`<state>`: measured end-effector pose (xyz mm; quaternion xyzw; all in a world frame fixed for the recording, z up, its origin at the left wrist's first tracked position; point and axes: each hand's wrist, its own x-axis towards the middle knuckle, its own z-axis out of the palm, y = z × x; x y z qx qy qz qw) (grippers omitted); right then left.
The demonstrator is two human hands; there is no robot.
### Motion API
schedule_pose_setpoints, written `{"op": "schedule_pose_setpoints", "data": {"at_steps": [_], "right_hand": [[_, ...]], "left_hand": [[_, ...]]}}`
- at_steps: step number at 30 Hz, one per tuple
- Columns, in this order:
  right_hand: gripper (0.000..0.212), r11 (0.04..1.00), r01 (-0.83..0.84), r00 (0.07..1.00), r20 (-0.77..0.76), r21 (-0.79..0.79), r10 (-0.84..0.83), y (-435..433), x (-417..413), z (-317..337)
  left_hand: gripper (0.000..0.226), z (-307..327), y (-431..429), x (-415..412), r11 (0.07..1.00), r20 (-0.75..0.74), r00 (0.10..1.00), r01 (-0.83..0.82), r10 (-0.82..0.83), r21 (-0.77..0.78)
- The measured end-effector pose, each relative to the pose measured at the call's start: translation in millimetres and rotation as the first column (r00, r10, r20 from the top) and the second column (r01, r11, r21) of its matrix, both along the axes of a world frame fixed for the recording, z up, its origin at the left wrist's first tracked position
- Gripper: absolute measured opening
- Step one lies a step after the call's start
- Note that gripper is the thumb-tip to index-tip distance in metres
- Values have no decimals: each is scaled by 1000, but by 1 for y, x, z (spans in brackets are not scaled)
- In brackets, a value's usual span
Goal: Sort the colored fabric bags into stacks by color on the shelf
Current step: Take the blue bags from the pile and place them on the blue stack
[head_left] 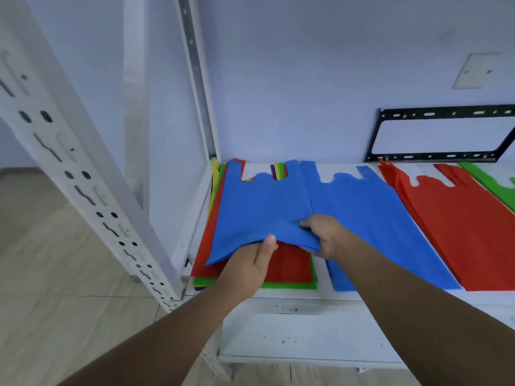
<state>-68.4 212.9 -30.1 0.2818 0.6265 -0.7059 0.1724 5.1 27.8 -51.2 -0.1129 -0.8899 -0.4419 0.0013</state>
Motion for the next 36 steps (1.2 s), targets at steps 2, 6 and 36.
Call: {"op": "schedule_pose_setpoints", "data": {"at_steps": [2, 6, 36], "right_hand": [[10, 995, -54, 999, 0, 89, 54, 15, 0, 6], [14, 931, -256, 967, 72, 261, 245, 43, 7, 7], [31, 640, -38, 914, -232, 767, 333, 267, 0, 23]], "left_hand": [[70, 4, -13, -8, 984, 128, 986, -123, 107, 129], [79, 14, -33, -38, 596, 580, 810, -509, 87, 621], [30, 21, 189, -97, 944, 16, 945, -328, 328, 30]]}}
